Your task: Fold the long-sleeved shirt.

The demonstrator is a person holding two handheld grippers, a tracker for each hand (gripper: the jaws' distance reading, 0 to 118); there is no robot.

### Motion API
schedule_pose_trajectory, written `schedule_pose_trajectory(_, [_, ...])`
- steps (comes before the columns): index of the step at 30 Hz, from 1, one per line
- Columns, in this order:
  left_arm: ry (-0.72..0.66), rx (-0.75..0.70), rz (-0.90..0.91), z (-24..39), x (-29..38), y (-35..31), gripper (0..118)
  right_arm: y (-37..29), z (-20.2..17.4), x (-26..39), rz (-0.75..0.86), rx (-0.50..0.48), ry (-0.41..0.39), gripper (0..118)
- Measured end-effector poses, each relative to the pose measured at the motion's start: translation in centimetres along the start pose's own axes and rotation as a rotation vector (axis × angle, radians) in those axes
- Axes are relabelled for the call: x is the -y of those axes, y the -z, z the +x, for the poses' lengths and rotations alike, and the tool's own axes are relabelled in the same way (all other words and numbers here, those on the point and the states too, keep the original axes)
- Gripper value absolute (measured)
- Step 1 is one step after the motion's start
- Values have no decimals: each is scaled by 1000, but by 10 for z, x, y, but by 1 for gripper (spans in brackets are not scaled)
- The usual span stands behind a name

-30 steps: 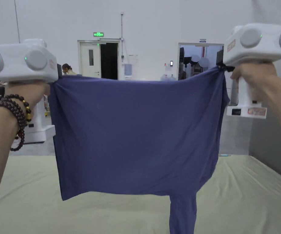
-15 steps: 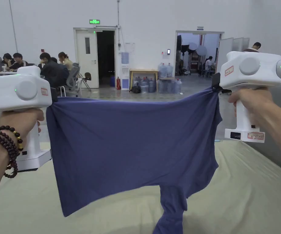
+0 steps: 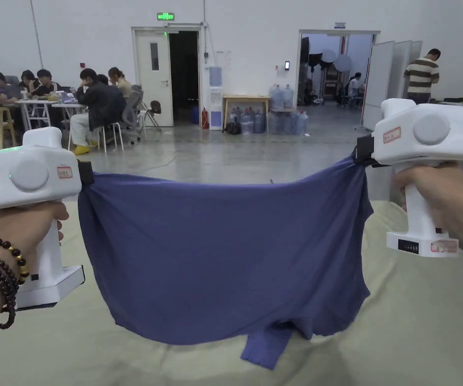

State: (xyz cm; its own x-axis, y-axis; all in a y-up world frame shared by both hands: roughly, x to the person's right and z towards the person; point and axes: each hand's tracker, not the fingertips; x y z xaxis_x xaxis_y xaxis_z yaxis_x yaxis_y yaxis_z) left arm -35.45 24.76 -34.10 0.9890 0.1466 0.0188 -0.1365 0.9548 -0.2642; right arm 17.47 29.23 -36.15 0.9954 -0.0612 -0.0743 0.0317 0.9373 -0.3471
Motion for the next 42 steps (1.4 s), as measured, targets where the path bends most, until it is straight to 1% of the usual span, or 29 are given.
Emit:
schedule_pose_trajectory(1, [8, -1, 0, 0, 13, -8, 1, -10, -1, 14, -6, -3, 2, 5])
schedule_pose_trajectory(3, [87, 4, -25, 1, 42, -27, 1, -29, 0, 47, -31, -18, 4, 5])
schedule_pose_trajectory(4, [97, -14, -33, 2, 55, -34, 1, -38, 2, 62, -41, -22, 10, 5])
schedule_pose_trajectory(6, [127, -2, -51, 2, 89, -54, 1, -57, 7, 102, -61, -51, 43, 5])
schedule_pose_trajectory(8, [145, -3, -66, 0, 122, -71, 1, -71, 12, 139, -94, -57, 55, 5])
schedule_pose_trajectory(9, [146, -1, -86, -3, 139, -76, 1, -77, 14, 160, -108, -55, 66, 5])
schedule_pose_trajectory(11, [144, -12, -109, -6, 172, -89, 1, -87, 17, 198, -168, -93, 82, 5])
schedule_pose_trajectory(12, [136, -10, -128, -8, 190, -96, 1, -90, 17, 218, -189, -89, 97, 5])
schedule_pose_trajectory(14, [100, -18, -166, -15, 222, -99, 1, -97, 15, 253, -256, -125, 77, 5])
schedule_pose_trajectory(16, [88, -8, -192, -19, 248, -110, 1, -101, 11, 287, -320, -101, 67, 5])
schedule_pose_trajectory(17, [86, -17, -212, -20, 262, -118, 1, -103, 9, 305, -354, -126, 55, 5])
schedule_pose_trajectory(20, [105, -33, -318, -24, 297, -129, 1, -107, 8, 350, -468, -161, 106, 5])
schedule_pose_trajectory(21, [127, -36, -348, -24, 309, -131, 1, -107, 8, 363, -501, -156, 118, 5])
schedule_pose_trajectory(22, [142, -41, -374, -25, 318, -133, 1, -104, 8, 373, -535, -138, 114, 5])
schedule_pose_trajectory(24, [151, -29, -436, -28, 336, -129, 1, -98, 8, 392, -610, -133, 80, 5])
schedule_pose_trajectory(26, [144, -30, -468, -30, 350, -125, 1, -89, 7, 404, -655, -94, 43, 5])
schedule_pose_trajectory(27, [139, -27, -484, -31, 355, -122, 1, -84, 7, 408, -664, -90, 32, 5])
schedule_pose_trajectory(30, [137, -29, -506, -31, 363, -114, 1, -74, 9, 413, -684, -91, 48, 6])
schedule_pose_trajectory(32, [124, -25, -512, -33, 363, -107, 1, -68, 8, 413, -686, -73, 43, 6])
schedule_pose_trajectory(33, [109, -21, -509, -32, 362, -105, 6, -63, 9, 411, -685, -62, 39, 15])
schedule_pose_trajectory(34, [86, -17, -504, -32, 360, -102, 21, -60, 10, 409, -685, -62, 38, 38])
schedule_pose_trajectory(35, [66, -17, -498, -33, 356, -99, 63, -57, 11, 405, -672, -62, 44, 79])
schedule_pose_trajectory(36, [57, -17, -504, -33, 351, -96, 114, -57, 11, 401, -652, -59, 54, 118])
schedule_pose_trajectory(37, [54, -18, -515, -32, 348, -94, 118, -56, 11, 396, -652, -52, 56, 118])
schedule_pose_trajectory(38, [51, -20, -519, -31, 343, -93, 118, -57, 11, 390, -639, -44, 50, 118])
schedule_pose_trajectory(39, [44, -8, -461, -31, 336, -98, 118, -63, 13, 381, -555, -40, 43, 118])
schedule_pose_trajectory(40, [46, -2, -437, -31, 331, -99, 118, -66, 12, 374, -526, -43, 44, 118])
schedule_pose_trajectory(42, [43, -5, -438, -30, 321, -99, 118, -65, 14, 363, -519, -2, 47, 118])
